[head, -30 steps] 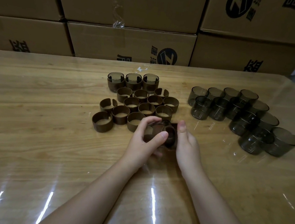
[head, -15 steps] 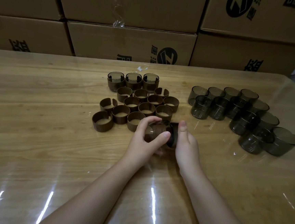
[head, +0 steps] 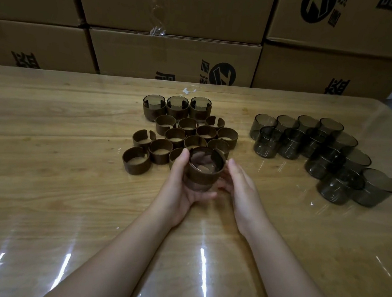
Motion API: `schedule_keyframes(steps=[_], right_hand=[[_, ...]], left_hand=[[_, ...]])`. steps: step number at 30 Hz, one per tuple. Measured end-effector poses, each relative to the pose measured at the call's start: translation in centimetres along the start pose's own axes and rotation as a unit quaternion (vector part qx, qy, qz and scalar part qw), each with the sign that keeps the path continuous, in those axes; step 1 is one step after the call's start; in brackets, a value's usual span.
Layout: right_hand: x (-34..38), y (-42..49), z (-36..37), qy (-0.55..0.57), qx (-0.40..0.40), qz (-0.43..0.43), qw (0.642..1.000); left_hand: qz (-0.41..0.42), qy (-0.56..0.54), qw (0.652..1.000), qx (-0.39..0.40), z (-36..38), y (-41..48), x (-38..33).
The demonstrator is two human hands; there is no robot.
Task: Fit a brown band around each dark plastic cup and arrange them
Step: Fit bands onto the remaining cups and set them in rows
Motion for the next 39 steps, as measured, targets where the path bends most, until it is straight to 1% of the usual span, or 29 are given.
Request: schedule_keyframes(steps=[2, 4, 9, 15, 21, 34, 39], right_hand=[[0.0, -0.1, 0.7, 0.018, 0.043, 0.005, 0.999], [0.0, -0.1, 1.2, 0.047, 0.073, 0.015, 0.996], [-0.1, -0.2, 1.7, 0.091, 0.101, 0.043, 0.99], [-0.2, -0.1, 1.3, 0.107, 0.095, 0.059, 0.988], [-0.2, 0.0, 1.2, 0.098, 0.085, 0.062, 0.99], [-0.5, 0.1, 1.5, 0.198, 0.112, 0.074, 0.971], [-0.5, 0.0, 1.7, 0.214, 0.116, 0.073, 0.967]], left_hand=[[-0.015, -0.042, 0.999, 0.005, 0.0, 0.0, 0.1], [-0.019, -0.058, 0.998, 0.002, -0.2, 0.1, 0.2], [-0.021, -0.039, 0.999, 0.009, 0.0, 0.1, 0.2], [-0.029, -0.016, 0.999, 0.009, 0.0, 0.2, 0.5], [-0.035, -0.014, 0.999, 0.013, 0.0, 0.1, 0.5], [-0.035, -0.018, 0.999, 0.023, -0.1, 0.2, 0.8], [-0.036, -0.021, 0.999, 0.03, -0.2, 0.3, 0.8]])
Point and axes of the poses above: each hand's wrist, its own y-axis towards the middle knuckle, its own z-axis out of the palm, x = y × z, the point moved 8 cm from there along y, towards the middle knuckle, and after that the axes turned 11 degrees about z, right-handed, at the moved point
